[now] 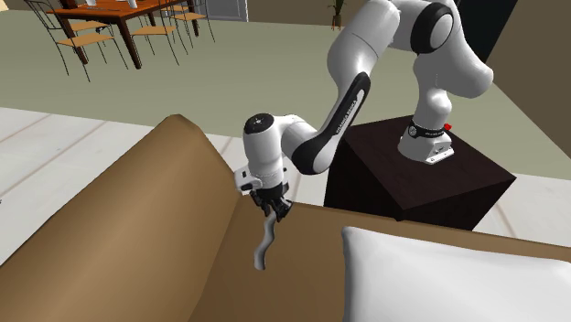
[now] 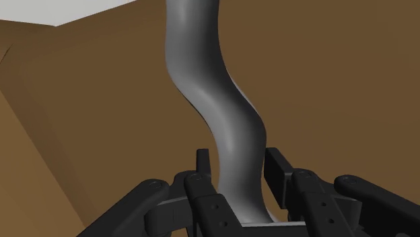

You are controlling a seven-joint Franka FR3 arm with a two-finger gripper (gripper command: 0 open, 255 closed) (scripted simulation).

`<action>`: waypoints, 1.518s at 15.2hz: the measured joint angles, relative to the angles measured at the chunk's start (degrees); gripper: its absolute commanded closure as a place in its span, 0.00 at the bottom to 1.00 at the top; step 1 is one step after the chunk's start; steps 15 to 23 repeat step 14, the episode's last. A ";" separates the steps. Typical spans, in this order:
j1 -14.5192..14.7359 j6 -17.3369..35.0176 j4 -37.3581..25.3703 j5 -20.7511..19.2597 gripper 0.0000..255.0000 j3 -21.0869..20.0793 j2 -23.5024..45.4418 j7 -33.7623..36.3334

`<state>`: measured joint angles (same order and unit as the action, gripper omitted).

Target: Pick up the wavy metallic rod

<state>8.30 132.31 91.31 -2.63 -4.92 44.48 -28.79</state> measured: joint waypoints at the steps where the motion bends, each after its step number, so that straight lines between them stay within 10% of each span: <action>1: -0.06 -0.22 0.38 0.03 1.00 -0.02 -0.59 -0.03; 23: -0.37 -6.39 0.55 0.49 1.00 -0.42 -6.96 -0.16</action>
